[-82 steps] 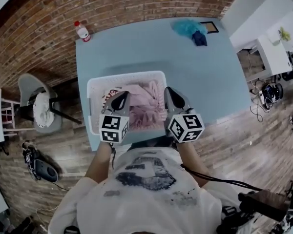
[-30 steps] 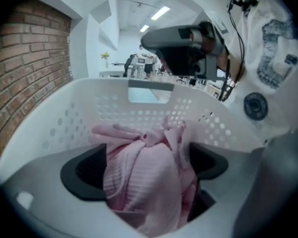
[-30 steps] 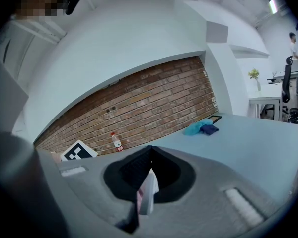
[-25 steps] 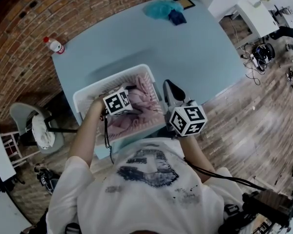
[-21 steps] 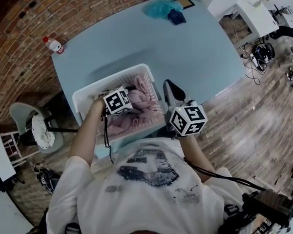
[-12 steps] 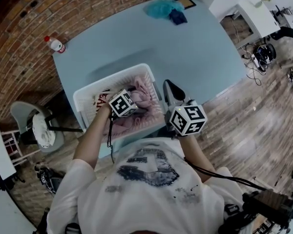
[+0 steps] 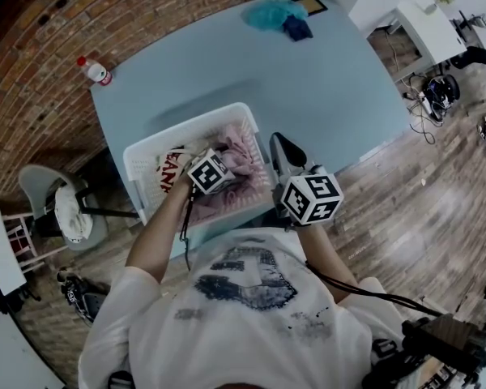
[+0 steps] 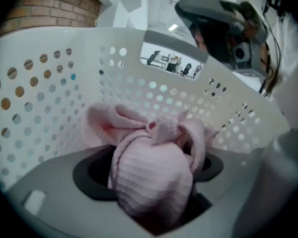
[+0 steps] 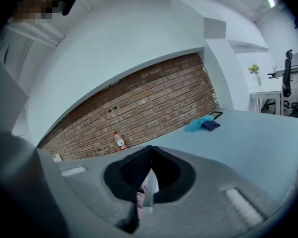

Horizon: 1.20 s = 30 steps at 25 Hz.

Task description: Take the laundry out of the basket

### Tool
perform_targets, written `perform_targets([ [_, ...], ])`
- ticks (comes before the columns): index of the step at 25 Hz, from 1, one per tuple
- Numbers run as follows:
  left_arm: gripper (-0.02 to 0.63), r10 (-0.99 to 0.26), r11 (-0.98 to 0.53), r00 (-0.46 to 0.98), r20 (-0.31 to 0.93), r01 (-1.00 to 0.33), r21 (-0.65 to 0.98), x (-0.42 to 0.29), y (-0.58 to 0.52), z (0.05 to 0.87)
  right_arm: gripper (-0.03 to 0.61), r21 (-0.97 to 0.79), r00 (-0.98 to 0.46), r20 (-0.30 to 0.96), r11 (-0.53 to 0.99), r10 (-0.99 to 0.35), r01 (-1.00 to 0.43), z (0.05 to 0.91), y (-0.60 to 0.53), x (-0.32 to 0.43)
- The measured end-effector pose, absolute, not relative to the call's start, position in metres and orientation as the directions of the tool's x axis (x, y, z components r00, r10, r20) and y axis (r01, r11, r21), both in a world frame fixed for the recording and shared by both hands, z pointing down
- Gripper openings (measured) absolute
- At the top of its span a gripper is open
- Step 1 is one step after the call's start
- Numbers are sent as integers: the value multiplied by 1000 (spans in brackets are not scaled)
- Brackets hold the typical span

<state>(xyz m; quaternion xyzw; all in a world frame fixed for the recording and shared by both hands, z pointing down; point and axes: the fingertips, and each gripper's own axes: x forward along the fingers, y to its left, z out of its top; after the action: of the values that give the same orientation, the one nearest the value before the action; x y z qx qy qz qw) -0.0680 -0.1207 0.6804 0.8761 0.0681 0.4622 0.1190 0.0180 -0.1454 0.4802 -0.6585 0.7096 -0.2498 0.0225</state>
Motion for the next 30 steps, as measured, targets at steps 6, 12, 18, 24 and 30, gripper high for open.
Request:
perform_targets([
  [6, 316, 190, -977, 570, 799, 26, 214, -68, -118, 675, -2, -387, -113, 299, -12, -947, -922, 480, -134, 23],
  [12, 218, 155, -983, 601, 784, 15, 182, -70, -122, 661, -3, -394, -109, 306, -22, -946, -919, 481, -126, 26],
  [18, 200, 112, -980, 652, 750, -54, 193, -78, -131, 648, -3, -397, -130, 303, -1, -944, -918, 481, -125, 18],
  [24, 196, 29, -980, 700, 714, -122, 159, -90, -146, 635, -3, -395, -144, 298, 16, -943, -918, 481, -126, 13],
  [30, 193, -80, -975, 746, 662, -195, 102, -101, -159, 603, -2, -401, -162, 296, 31, -942, -915, 479, -127, 10],
])
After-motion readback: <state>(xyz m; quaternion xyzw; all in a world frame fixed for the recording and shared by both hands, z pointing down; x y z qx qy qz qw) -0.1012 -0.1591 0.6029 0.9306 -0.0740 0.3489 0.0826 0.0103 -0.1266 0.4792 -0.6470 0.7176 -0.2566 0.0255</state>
